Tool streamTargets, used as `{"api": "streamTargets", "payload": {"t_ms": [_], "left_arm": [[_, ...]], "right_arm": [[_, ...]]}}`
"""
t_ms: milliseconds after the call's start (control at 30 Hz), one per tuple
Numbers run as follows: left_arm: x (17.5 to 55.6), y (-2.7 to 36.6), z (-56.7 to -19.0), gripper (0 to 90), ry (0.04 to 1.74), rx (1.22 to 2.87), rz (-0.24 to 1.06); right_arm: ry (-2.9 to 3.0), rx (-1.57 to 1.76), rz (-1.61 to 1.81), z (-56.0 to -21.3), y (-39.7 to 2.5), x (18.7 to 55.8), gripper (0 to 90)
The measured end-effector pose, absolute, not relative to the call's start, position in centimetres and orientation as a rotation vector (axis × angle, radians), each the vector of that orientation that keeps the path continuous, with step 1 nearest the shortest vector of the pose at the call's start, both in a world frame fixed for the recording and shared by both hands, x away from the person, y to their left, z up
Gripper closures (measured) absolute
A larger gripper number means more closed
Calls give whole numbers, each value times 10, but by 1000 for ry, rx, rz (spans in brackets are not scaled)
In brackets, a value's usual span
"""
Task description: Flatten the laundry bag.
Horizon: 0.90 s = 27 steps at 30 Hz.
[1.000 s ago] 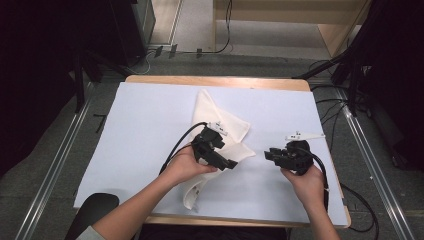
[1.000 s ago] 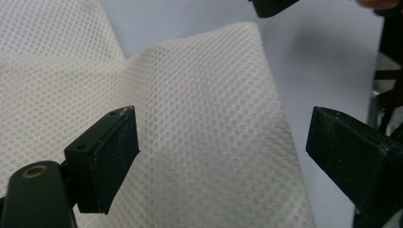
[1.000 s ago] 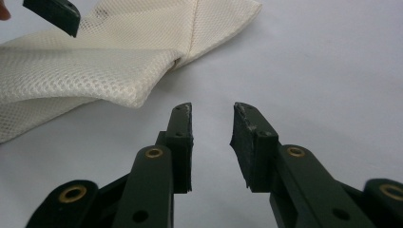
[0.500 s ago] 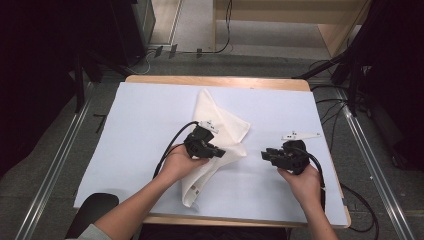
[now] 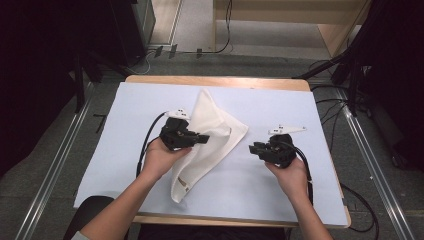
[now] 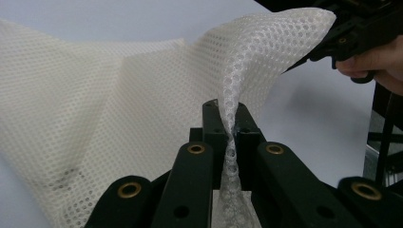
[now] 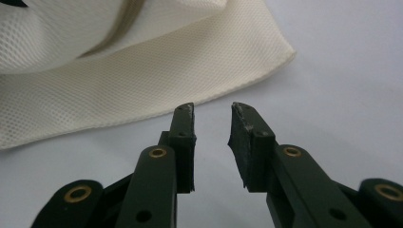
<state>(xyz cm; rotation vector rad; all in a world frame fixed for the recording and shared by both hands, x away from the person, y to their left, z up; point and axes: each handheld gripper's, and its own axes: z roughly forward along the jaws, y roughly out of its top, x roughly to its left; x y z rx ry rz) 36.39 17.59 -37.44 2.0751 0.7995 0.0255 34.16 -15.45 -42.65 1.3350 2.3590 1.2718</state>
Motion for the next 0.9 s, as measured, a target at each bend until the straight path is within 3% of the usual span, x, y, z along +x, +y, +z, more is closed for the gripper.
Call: {"api": "streamTargets", "payload": {"t_ms": [300, 900], "left_arm": [[361, 213, -368, 879, 886, 1992, 71], [358, 230, -370, 875, 928, 1964, 97]], "right_arm": [[2374, 1328, 1248, -431, -141, 370, 723], [2381, 1396, 1175, -450, -123, 415, 666]]}}
